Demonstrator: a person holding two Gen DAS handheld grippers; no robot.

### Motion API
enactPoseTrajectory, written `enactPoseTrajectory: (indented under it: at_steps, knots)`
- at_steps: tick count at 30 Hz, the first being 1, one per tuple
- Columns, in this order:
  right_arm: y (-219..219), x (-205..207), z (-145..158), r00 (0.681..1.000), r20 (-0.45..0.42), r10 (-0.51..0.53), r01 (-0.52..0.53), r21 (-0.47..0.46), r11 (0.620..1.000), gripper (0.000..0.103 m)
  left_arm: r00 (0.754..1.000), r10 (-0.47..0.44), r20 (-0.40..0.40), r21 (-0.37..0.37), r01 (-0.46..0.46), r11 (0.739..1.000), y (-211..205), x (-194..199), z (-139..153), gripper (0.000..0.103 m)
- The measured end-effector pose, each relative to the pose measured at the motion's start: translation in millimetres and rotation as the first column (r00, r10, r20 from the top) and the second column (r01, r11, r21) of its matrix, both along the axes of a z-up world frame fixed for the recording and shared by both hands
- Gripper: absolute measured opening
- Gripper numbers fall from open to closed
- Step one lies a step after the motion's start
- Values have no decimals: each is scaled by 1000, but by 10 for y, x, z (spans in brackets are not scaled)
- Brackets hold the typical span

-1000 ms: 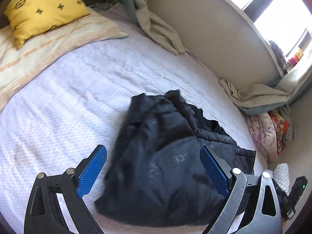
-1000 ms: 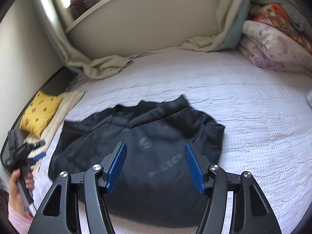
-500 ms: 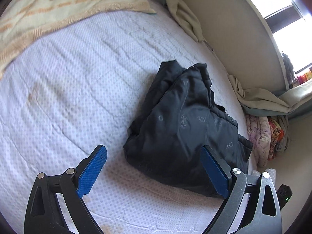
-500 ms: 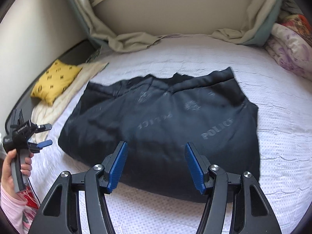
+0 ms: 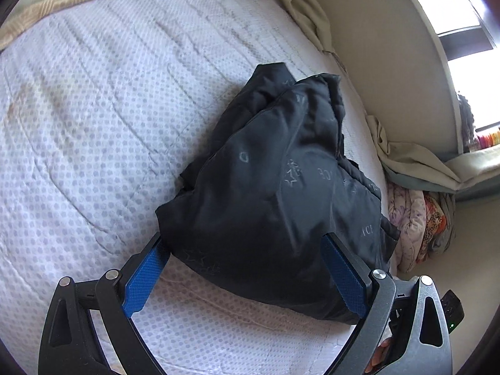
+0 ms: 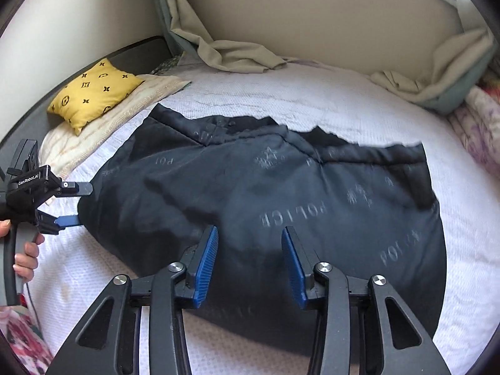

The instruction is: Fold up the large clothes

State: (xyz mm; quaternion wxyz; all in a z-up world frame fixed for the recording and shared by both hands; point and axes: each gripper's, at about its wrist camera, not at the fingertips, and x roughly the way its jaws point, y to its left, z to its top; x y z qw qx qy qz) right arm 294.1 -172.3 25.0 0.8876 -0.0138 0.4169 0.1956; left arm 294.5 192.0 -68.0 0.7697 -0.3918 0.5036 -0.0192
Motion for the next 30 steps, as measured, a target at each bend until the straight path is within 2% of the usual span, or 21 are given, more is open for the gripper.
enactPoseTrajectory:
  at_steps: [4,9,12,17,24,26,30]
  knots:
    - [45,111,-106,1000,0,-2,2,-25,1000,39,1000,-21,-22,15,21,1000,-128,46,-89,98]
    - [60,238,-350,999,-41,3,-5,-55,998,39,999,-16,-49,-11,16,1000,-252,97,-240,98]
    - [95,282,-478,999,-50,16,-20,-82,996,39,1000,-6,-31,-23,6,1000,-295,131,-261,98]
    - [91,327,-663,998,-59,16,-21,-85,996,38,999,32,-4,-84,-32,996,-260,175,-334,98]
    - [125,270,-728,1000,-22,19,-21,-109,994,38,995,74,67,-123,-66,990,-148,222,-436,98]
    - [128,264,-732,1000,-21,17,-20,-107,994,38,992,82,93,-114,-71,991,-121,240,-460,99]
    - [121,262,-745,1000,-21,14,-16,-103,995,38,989,65,130,-47,-59,997,-169,277,-437,101]
